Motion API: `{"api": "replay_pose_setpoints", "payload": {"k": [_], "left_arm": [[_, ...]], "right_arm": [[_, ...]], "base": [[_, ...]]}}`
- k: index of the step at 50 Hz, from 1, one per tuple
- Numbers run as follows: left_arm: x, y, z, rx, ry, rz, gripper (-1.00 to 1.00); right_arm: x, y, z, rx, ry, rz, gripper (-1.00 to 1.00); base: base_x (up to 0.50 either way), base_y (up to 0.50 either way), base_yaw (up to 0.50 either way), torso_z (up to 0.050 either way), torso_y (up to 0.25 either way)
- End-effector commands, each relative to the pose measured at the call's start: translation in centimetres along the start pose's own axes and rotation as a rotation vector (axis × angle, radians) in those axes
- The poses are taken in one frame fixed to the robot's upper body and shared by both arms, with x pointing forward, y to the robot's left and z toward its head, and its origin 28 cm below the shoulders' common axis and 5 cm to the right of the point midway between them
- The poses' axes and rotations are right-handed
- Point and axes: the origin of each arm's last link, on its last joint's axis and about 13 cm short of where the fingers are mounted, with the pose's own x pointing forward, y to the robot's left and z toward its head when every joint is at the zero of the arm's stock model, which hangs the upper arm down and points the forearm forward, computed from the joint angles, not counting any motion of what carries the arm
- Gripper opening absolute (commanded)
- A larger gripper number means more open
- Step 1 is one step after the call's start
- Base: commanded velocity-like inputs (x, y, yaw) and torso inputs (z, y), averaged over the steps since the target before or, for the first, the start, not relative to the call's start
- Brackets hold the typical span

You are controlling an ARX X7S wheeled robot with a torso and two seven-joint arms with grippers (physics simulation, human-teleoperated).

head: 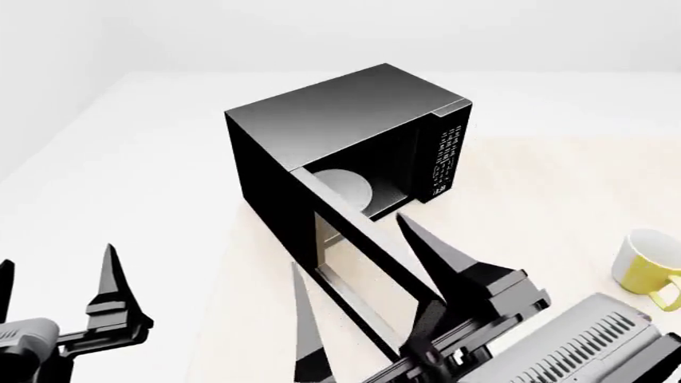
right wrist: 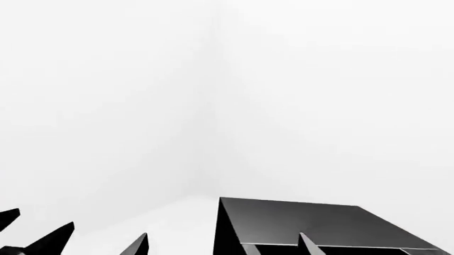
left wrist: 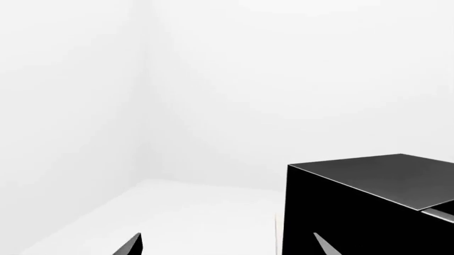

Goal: Close the microwave.

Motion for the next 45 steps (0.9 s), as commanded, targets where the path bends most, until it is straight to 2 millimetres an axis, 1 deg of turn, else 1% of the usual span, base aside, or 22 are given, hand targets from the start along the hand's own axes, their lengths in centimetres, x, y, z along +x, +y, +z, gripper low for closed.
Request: {"api": "replay_pose_setpoints", "payload": {"k": [1,17,30,34,35,45], "left_arm": [[-0.1,0.1,0.1,-0.001,-0.002,0.006,1.0],[0.0,0.0,0.0,-0.001,0.001,-0.001,1.0],[0.0,-0.1,0.0,-0.004,0.003,-0.008,1.0],[0.0,-0.1,0.0,-0.004,0.003,-0.008,1.0],[0.0,-0.1,-0.1,-0.004,0.004,-0.009,1.0],[0.1,-0.2,-0.1,-0.002,0.005,-0.011,1.0]], "right_arm": [[-0.8,1.2,-0.9,0.008,0.034,0.056,1.0],[-1.4,2.3,-1.5,0.033,0.088,0.099,1.0],[0.1,2.3,-3.3,0.096,0.156,0.124,1.0],[0.1,2.2,-3.3,0.096,0.156,0.124,1.0],[0.3,2.1,-3.7,0.12,0.178,0.126,1.0],[0.8,1.7,-4.5,0.17,0.22,0.14,1.0]], "base": [[0.0,0.0,0.0,0.0,0.0],[0.0,0.0,0.0,0.0,0.0],[0.0,0.0,0.0,0.0,0.0],[0.0,0.0,0.0,0.0,0.0],[0.0,0.0,0.0,0.0,0.0],[0.0,0.0,0.0,0.0,0.0]]}}
